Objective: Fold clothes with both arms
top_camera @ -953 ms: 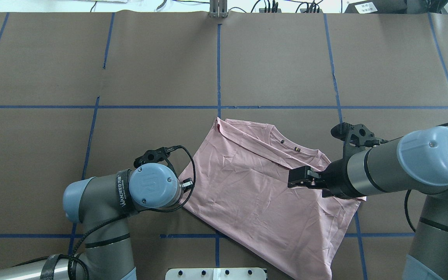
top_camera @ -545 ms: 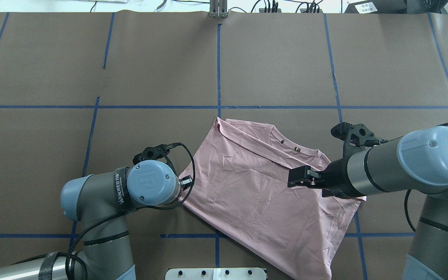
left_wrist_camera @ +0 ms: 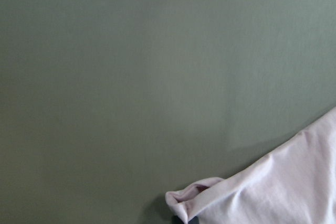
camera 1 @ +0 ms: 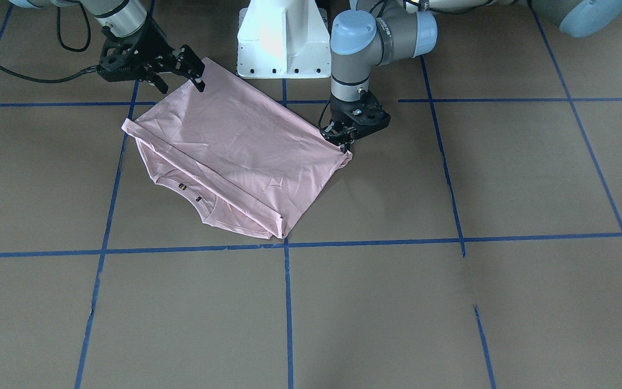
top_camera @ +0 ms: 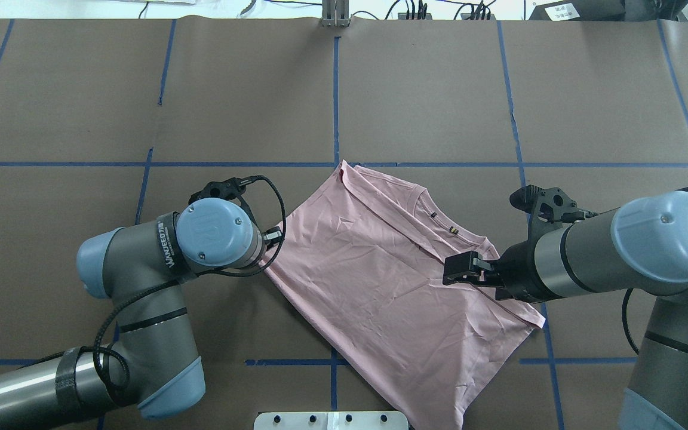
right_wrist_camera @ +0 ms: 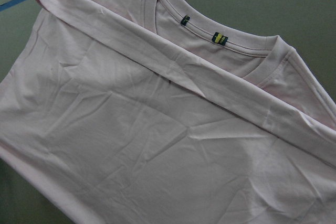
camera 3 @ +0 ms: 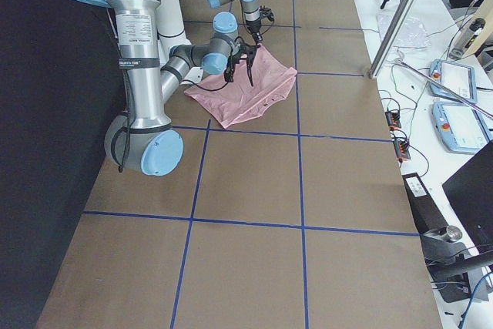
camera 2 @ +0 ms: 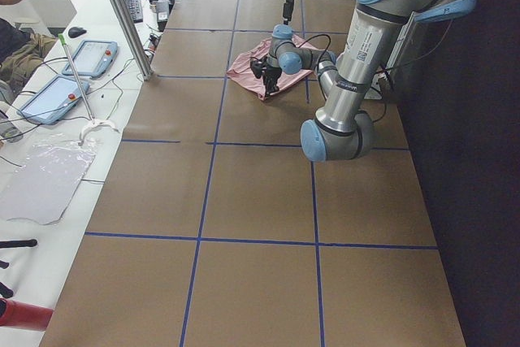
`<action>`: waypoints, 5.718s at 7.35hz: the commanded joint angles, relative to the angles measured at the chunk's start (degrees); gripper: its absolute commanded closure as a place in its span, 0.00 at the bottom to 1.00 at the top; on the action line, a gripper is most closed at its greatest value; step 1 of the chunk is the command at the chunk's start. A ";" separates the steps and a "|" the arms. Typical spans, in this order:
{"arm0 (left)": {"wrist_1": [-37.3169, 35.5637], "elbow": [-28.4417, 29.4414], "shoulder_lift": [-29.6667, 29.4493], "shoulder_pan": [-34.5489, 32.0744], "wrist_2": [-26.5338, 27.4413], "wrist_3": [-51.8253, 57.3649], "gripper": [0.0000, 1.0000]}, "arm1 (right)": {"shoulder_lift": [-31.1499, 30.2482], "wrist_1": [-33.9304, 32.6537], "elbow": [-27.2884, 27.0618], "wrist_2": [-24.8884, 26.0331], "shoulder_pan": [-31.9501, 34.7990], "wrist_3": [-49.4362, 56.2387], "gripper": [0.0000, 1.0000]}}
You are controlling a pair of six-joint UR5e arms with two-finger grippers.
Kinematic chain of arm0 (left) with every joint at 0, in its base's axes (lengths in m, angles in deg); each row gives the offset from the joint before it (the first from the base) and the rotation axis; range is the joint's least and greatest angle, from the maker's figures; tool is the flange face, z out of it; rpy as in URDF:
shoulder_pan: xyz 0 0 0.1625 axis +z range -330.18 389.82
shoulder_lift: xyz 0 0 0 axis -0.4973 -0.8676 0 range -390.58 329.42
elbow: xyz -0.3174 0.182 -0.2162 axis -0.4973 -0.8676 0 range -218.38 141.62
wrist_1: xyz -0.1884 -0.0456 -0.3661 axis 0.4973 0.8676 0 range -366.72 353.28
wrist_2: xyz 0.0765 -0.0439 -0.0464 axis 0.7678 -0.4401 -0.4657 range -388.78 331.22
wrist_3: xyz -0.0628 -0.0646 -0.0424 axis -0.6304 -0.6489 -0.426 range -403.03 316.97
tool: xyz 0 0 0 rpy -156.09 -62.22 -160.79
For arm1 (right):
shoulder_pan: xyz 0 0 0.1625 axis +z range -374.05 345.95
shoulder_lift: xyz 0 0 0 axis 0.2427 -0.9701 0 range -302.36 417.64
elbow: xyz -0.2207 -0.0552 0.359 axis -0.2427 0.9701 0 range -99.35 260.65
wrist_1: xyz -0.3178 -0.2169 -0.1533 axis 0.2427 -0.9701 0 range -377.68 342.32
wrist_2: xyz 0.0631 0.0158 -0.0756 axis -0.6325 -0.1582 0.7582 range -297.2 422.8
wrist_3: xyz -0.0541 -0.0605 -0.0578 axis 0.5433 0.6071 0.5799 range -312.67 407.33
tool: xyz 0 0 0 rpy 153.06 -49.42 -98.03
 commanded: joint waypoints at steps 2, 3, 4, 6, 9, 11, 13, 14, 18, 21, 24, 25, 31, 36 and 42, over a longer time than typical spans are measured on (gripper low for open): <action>8.76 8.80 -2.34 -7.48 0.34 7.17 1.00 | 0.02 0.00 0.01 0.94 0.29 0.03 0.00; 8.95 11.87 -5.31 -9.51 0.34 9.55 1.00 | 0.02 0.00 0.19 0.95 0.38 0.03 0.00; 11.39 15.56 -7.87 -11.01 0.34 11.40 1.00 | 0.02 0.00 0.28 0.95 0.46 -0.06 0.00; 19.98 25.91 -13.13 -13.21 2.34 15.70 1.00 | 0.02 0.00 0.36 1.03 0.64 0.03 0.00; 32.48 39.65 -18.09 -14.97 4.71 20.18 1.00 | 0.02 0.00 0.45 1.03 0.82 -0.06 0.00; 38.45 45.27 -20.01 -15.33 6.05 21.44 1.00 | 0.02 0.00 0.45 1.03 1.08 0.03 0.00; 39.01 46.88 -20.99 -15.41 7.01 21.35 1.00 | 0.02 0.00 0.80 1.12 1.08 0.03 0.00; 39.10 47.23 -20.99 -15.68 7.80 21.35 1.00 | 0.02 0.00 1.15 1.47 0.99 0.03 0.00; 39.01 45.41 -20.55 -18.13 1.43 22.23 0.00 | 0.11 -0.09 1.77 2.34 0.90 0.03 0.00; 31.33 24.20 -7.77 -17.00 -5.33 17.08 0.00 | 1.78 -0.70 2.30 2.88 0.90 0.12 0.00; 16.38 2.48 2.36 -8.25 -4.68 6.63 0.00 | 1.78 -0.79 2.65 2.79 0.99 0.12 0.00; 11.63 -2.81 4.22 -4.21 -4.59 1.54 0.00 | 1.78 -0.79 2.82 2.88 1.08 0.12 0.00; -1.15 -6.20 4.67 8.93 0.42 -12.75 0.00 | 1.96 -0.79 2.74 3.93 0.90 0.12 0.00; -1.60 -5.50 5.29 9.63 0.51 -13.46 0.00 | 1.87 -0.79 2.91 4.37 0.90 0.12 0.00; -1.60 -5.76 5.20 10.07 0.86 -13.46 0.48 | 1.87 -0.79 3.00 4.28 1.43 0.29 0.00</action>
